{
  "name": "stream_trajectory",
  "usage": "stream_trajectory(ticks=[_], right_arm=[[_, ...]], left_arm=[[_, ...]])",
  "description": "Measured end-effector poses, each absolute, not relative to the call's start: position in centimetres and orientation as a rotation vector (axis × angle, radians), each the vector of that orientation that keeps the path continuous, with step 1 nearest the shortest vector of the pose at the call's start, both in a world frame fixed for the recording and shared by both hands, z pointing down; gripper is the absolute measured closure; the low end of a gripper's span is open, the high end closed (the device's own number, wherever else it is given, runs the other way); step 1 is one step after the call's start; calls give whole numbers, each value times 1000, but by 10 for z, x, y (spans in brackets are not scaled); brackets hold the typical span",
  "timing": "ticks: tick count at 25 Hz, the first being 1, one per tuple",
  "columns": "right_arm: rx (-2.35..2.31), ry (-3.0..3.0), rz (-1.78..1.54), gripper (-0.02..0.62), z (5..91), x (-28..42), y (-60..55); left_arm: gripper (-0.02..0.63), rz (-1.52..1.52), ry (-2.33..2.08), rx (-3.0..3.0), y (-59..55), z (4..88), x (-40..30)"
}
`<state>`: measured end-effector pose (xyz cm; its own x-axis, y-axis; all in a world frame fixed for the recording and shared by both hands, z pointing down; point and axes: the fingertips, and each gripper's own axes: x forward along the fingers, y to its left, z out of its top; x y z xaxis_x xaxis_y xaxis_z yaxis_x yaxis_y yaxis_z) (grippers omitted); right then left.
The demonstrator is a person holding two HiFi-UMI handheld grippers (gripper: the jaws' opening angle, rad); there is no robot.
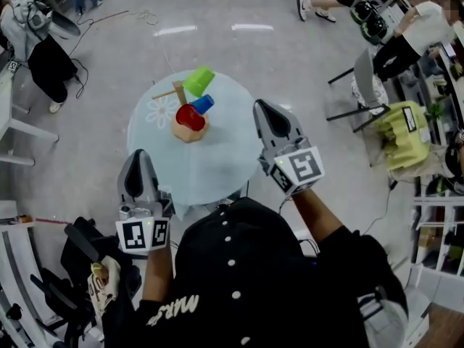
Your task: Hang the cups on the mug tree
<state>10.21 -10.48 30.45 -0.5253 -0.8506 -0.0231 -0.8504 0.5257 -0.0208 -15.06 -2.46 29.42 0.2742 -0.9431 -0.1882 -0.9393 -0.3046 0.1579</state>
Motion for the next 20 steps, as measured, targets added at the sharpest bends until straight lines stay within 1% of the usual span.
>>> stream_trajectory(ticks=[6,11,20], right_arm=[[-1579,2614,33,607,277,135,-83],[-1646,2562,56,607,273,163,-74],[-1681,2582,58,606,283,161,-75]], left_arm=[[612,-343,-1929,2473,-24,287,-169],[612,-313,-1942,2470,-23,285,-177],[612,-288,-1958,2498,-17,280,-178]])
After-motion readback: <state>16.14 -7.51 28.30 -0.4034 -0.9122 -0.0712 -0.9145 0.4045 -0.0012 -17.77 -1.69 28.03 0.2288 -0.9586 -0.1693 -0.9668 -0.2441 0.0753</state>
